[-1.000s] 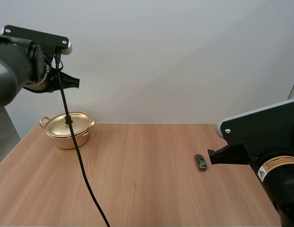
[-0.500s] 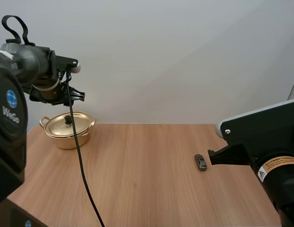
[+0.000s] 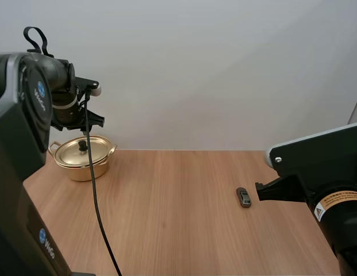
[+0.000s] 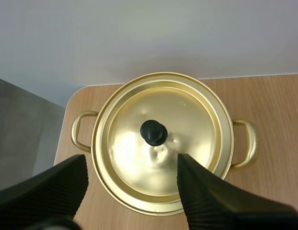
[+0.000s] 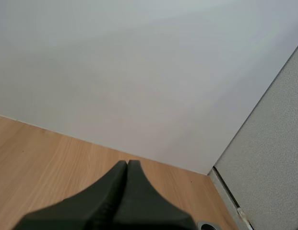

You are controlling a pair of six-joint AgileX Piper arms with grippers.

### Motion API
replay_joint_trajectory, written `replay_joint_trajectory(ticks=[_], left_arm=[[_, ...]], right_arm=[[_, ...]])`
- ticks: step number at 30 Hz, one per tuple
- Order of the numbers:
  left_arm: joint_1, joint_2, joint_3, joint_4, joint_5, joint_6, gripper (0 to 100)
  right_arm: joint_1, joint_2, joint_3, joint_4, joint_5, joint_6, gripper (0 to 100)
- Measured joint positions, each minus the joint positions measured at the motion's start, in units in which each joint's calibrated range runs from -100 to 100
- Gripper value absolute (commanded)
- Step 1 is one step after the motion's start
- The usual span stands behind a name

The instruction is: Open the pot, put the car inside, and close it

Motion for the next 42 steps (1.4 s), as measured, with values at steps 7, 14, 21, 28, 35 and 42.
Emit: replay_joint_trajectory(ticks=[7, 14, 21, 28, 35, 42], left_arm=[[0.0, 5.6, -0.4, 0.0, -2.3, 0.7, 89], [0.0, 9.5, -3.2, 0.0, -3.7, 0.9, 89], [0.0, 13.4, -6.4, -0.1, -3.9, 3.0, 88], [0.0, 16.0, -7.0, -1.4, -3.4, 3.1, 56], [0.0, 17.3, -7.0, -3.5, -4.9, 3.1, 0], [0.0, 13.6, -8.3, -6.4, -5.8, 3.1, 0]], right_arm=[[-1.0, 0.0, 0.0, 0.0, 0.0, 0.0, 0], [-2.1, 0.0, 0.0, 0.0, 0.0, 0.0, 0], [-3.7, 0.0, 0.0, 0.2, -0.2, 0.0, 0], [-4.5, 0.0, 0.0, 0.3, -0.2, 0.0, 0], [-4.9, 0.0, 0.0, 0.3, -0.2, 0.0, 0], [-4.9, 0.7, 0.0, 1.3, -1.8, 0.0, 0]])
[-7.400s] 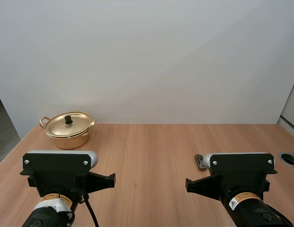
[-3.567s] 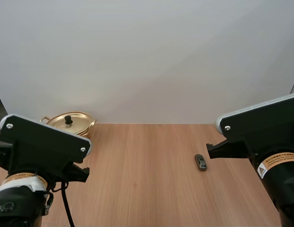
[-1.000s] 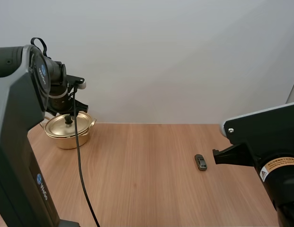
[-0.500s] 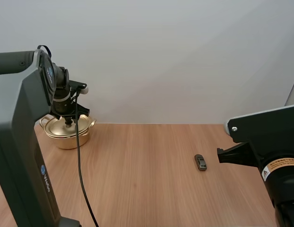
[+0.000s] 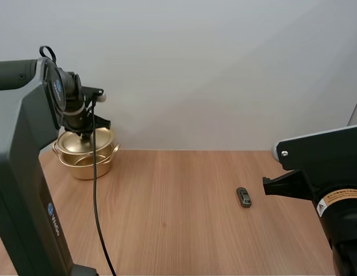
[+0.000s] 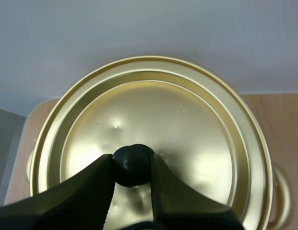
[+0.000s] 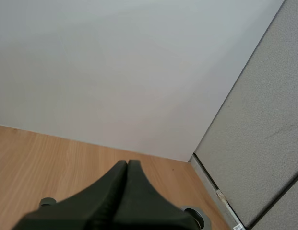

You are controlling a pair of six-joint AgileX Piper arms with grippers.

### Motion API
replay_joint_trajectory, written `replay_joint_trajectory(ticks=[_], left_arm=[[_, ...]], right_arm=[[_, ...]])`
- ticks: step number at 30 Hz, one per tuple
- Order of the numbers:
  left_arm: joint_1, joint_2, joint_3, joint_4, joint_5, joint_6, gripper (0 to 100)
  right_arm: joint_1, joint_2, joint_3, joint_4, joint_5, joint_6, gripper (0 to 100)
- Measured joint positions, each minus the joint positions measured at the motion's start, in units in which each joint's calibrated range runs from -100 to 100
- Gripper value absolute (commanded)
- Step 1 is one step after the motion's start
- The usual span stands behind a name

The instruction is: Open the pot, put the car inside, and close it

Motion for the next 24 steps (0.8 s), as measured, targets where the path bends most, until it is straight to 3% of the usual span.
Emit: replay_joint_trajectory(ticks=[7, 10, 16, 24], left_arm=[[0.0, -6.0, -1.9, -2.2, 2.8, 0.0, 0], [0.73, -19.4, -2.2, -8.9, 2.5, 2.4, 0], [1.17, -31.7, -2.2, -17.3, 3.5, 2.8, 0], [1.17, -46.9, -2.2, -21.9, 0.0, 3.5, 0]], right_arm=[[0.0, 5.1, 0.1, 1.8, -4.6, -0.4, 0], [-0.5, 17.7, 0.1, 2.6, -16.8, -3.0, 0], [-0.5, 29.6, -1.2, 4.4, -24.0, -2.9, 0], [-0.5, 45.0, -11.7, 6.4, -19.7, -2.9, 0]])
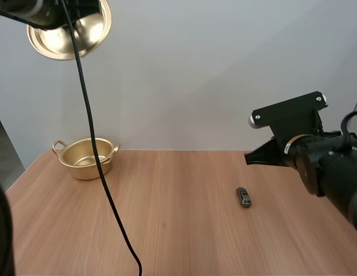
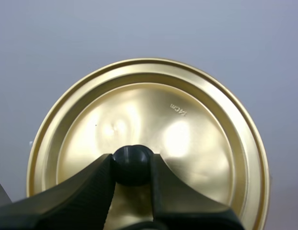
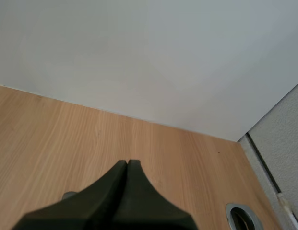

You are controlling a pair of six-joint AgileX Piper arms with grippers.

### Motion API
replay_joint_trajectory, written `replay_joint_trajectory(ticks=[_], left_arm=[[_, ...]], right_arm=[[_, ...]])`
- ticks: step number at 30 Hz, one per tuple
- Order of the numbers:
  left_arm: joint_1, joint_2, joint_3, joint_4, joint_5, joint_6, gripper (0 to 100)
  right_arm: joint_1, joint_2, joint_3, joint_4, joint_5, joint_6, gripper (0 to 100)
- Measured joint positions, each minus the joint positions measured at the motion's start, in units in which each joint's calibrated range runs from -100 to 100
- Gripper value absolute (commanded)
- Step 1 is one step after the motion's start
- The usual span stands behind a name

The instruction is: Open the pot, put the car inside, and close it

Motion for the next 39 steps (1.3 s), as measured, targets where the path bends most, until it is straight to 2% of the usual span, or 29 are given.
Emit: replay_joint_trajectory(ticks=[2, 3, 8, 9, 17, 24, 29, 34, 39], left_arm=[[0.0, -4.0, 0.0, 0.0, 0.0, 0.0, 0], [0.0, -5.6, 0.0, 0.0, 0.0, 0.0, 0], [0.0, -13.0, -0.1, 0.0, 0.0, 1.9, 0], [0.0, -13.5, -0.1, 0.0, -0.1, 2.6, 0], [0.0, -13.4, -0.1, -0.1, 0.4, 4.4, 0], [0.0, -12.7, -0.1, -0.1, 2.4, 5.0, 0], [0.0, -12.7, -0.1, -0.1, 3.9, 7.2, 0], [0.0, -12.7, -0.1, -0.1, 4.3, 7.2, 0], [0.0, -12.7, -0.1, -0.1, 4.5, 7.4, 0]], right_arm=[[0.0, 3.6, -2.2, 0.3, -0.6, 0.0, 0], [0.0, 5.6, -3.3, 0.3, -1.5, 0.0, 8], [0.0, 14.9, -7.6, 1.3, -4.0, 0.0, 78], [0.0, 16.8, -8.5, 1.5, -4.0, 0.0, 85], [0.1, 31.6, -15.6, 6.3, 3.1, 0.0, 85], [2.5, 35.1, -22.9, 14.1, 15.6, -3.3, 85], [3.9, 35.9, -23.2, 20.1, 20.9, -7.3, 84], [3.9, 38.0, -23.2, 19.8, 26.6, -7.8, 84], [3.9, 39.8, -23.2, 19.2, 27.5, -7.8, 81]])
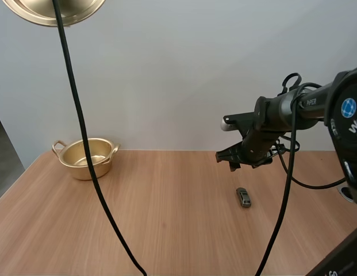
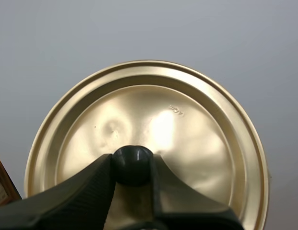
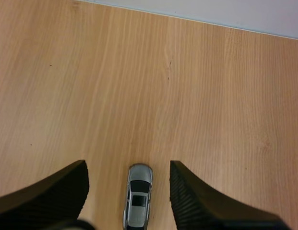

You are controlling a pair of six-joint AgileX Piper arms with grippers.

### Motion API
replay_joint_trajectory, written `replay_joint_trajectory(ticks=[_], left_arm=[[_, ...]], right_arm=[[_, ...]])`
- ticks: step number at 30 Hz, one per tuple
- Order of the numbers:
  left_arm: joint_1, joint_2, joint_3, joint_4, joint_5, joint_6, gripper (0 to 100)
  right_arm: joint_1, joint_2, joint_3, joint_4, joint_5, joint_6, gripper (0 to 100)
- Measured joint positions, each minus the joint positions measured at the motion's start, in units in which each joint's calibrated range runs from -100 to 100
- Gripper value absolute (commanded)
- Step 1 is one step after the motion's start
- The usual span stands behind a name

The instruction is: Open the pot, put the car inside, and close it

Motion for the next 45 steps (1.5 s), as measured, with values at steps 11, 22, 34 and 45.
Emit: replay_joint_trajectory(ticks=[11, 22, 34, 45], left_arm=[[0.0, 0.0, 0.0, 0.0, 0.0, 0.0, 0], [0.0, 0.0, 0.0, 0.0, 0.0, 1.1, 0], [0.0, 0.0, 0.0, 0.0, -0.6, 1.4, 0], [0.0, 0.0, 0.0, 0.0, -1.2, 2.1, 0]], right_arm=[[0.0, 5.4, 0.0, 0.0, 3.0, -2.0, 81], [0.0, 10.9, 0.0, -2.6, 3.5, -2.2, 88], [0.0, 13.5, 0.0, -2.6, 3.7, -2.2, 83], [0.0, 16.6, 0.0, -2.8, 4.3, -2.2, 8]])
